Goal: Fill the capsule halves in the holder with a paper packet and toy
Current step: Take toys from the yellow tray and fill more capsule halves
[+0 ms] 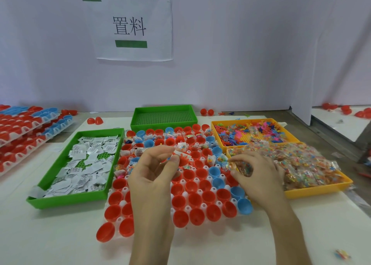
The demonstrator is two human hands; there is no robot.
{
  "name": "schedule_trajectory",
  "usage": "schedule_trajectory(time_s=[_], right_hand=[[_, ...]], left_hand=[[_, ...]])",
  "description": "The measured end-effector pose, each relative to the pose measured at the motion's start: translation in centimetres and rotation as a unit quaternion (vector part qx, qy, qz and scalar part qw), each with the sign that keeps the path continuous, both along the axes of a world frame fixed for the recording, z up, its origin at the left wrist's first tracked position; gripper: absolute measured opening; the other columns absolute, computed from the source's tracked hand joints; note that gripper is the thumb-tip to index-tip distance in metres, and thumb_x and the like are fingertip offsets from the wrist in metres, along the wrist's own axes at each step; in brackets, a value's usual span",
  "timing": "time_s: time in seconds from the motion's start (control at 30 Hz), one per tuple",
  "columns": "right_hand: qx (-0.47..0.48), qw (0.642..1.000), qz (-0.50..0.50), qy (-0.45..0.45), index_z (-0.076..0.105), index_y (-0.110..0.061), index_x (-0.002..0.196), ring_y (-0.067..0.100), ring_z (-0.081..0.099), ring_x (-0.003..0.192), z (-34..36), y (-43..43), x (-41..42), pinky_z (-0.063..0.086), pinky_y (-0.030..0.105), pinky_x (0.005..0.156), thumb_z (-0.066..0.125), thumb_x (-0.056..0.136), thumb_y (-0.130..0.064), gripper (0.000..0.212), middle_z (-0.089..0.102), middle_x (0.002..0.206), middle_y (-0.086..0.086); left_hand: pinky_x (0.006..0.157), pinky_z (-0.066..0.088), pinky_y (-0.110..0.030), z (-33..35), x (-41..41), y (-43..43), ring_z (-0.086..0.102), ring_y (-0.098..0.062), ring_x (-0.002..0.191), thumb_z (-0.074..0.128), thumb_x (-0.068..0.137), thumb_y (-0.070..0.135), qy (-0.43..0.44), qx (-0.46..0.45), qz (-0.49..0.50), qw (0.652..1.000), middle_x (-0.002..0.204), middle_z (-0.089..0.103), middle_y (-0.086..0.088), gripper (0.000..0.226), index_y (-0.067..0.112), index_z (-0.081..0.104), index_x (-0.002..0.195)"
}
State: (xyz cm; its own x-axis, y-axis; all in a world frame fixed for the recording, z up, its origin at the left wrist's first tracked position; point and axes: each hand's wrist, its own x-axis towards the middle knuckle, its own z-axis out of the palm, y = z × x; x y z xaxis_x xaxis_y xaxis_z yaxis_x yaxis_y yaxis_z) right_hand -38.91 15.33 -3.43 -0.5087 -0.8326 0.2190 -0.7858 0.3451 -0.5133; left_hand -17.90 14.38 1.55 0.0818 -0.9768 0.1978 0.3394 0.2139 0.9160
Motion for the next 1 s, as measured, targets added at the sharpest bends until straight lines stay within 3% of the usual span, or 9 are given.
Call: schedule_trajectory(time_s=[0.07, 0.2, 0.37, 0.5, 0.63, 0.8, 0.87, 0.93, 1.0], right_hand=[[0.007, 1.0, 0.003, 0.007, 0.063, -0.054, 0.104, 0.011, 0.039, 0.129, 0.0, 0.0, 0.0, 0.015, 0.038, 0.111, 0.069, 0.088, -0.043, 0.02, 0.052, 0.134, -0.022], [0.0, 1.0, 0.001, 0.001, 0.066, -0.052, 0.094, 0.011, 0.04, 0.128, 0.1, -0.1, 0.2, 0.016, 0.039, 0.111, 0.071, 0.088, -0.043, 0.012, 0.054, 0.131, -0.022], [-0.037, 0.999, -0.019, -0.027, 0.064, -0.05, 0.081, 0.011, 0.045, 0.12, 0.1, -0.2, 0.2, 0.019, 0.04, 0.108, 0.071, 0.089, -0.039, 0.015, 0.054, 0.11, -0.025], [-0.08, 0.995, -0.035, -0.038, 0.064, -0.044, 0.079, 0.013, 0.054, 0.109, 0.3, -0.2, 0.4, 0.031, 0.043, 0.103, 0.072, 0.089, -0.036, 0.015, 0.059, 0.098, -0.022], [-0.124, 0.989, -0.049, -0.063, 0.071, -0.035, 0.082, 0.016, 0.057, 0.107, 0.6, -0.1, 0.4, 0.036, 0.043, 0.099, 0.072, 0.089, -0.032, 0.008, 0.067, 0.103, -0.013], [-0.197, 0.978, -0.045, -0.059, 0.067, -0.032, 0.085, 0.02, 0.057, 0.113, 1.3, 0.3, 0.7, 0.04, 0.053, 0.102, 0.072, 0.089, -0.027, 0.008, 0.063, 0.107, -0.011], [-0.264, 0.962, -0.025, -0.066, 0.066, -0.029, 0.087, 0.013, 0.059, 0.103, 1.9, 0.5, 0.8, 0.048, 0.041, 0.094, 0.07, 0.091, -0.025, 0.007, 0.063, 0.101, -0.011], [-0.305, 0.946, 0.0, -0.111, 0.065, -0.029, 0.089, 0.0, 0.06, 0.09, 3.2, 0.5, 1.3, 0.047, 0.018, 0.079, 0.066, 0.094, -0.025, 0.006, 0.067, 0.093, -0.013], [-0.315, 0.935, 0.043, -0.158, 0.067, -0.029, 0.088, -0.005, 0.062, 0.085, 4.6, 0.4, 2.5, 0.046, 0.008, 0.07, 0.063, 0.094, -0.027, 0.008, 0.068, 0.084, -0.017]], left_hand=[[0.061, 0.053, -0.016, 0.1, 0.1, 0.0, 0.067, -0.014, 0.075, 0.069, 0.086, 0.0, 0.001, -0.003, 0.001, 1.0, 0.081, 0.073, -0.004, 0.03, 0.027, 0.074, 0.075], [0.061, 0.052, -0.014, 0.1, 0.4, -0.1, 0.067, -0.011, 0.073, 0.068, 0.086, -0.001, 0.002, -0.007, 0.004, 1.0, 0.079, 0.072, -0.002, 0.031, 0.027, 0.074, 0.073], [0.063, 0.053, -0.015, -0.1, 0.3, -0.1, 0.068, -0.012, 0.075, 0.067, 0.087, -0.002, 0.0, -0.011, 0.004, 1.0, 0.081, 0.072, -0.005, 0.031, 0.026, 0.074, 0.073], [0.063, 0.053, -0.015, -0.2, 0.4, -0.2, 0.067, -0.01, 0.076, 0.067, 0.086, -0.002, 0.0, -0.012, 0.006, 1.0, 0.081, 0.073, -0.001, 0.034, 0.029, 0.074, 0.072], [0.063, 0.053, -0.016, -0.4, 0.2, -0.1, 0.067, -0.012, 0.076, 0.068, 0.086, -0.003, 0.0, -0.009, 0.007, 1.0, 0.083, 0.073, -0.004, 0.03, 0.025, 0.074, 0.074], [0.065, 0.054, -0.017, -0.5, 0.0, -0.1, 0.064, -0.007, 0.072, 0.068, 0.086, -0.001, -0.011, -0.003, 0.014, 1.0, 0.074, 0.07, 0.003, 0.03, 0.026, 0.074, 0.075], [0.065, 0.053, -0.015, -0.5, -0.1, -0.2, 0.064, -0.003, 0.07, 0.069, 0.085, -0.002, -0.014, -0.007, 0.016, 1.0, 0.072, 0.069, 0.007, 0.032, 0.027, 0.074, 0.074], [0.065, 0.052, -0.014, -0.5, -0.2, -0.2, 0.064, -0.004, 0.07, 0.07, 0.085, -0.002, -0.016, -0.01, 0.011, 1.0, 0.071, 0.069, 0.005, 0.028, 0.024, 0.074, 0.076], [0.067, 0.053, -0.014, -0.6, -0.3, -0.2, 0.066, -0.007, 0.072, 0.071, 0.084, -0.002, -0.013, -0.008, 0.002, 1.0, 0.073, 0.07, 0.002, 0.024, 0.021, 0.073, 0.079]])
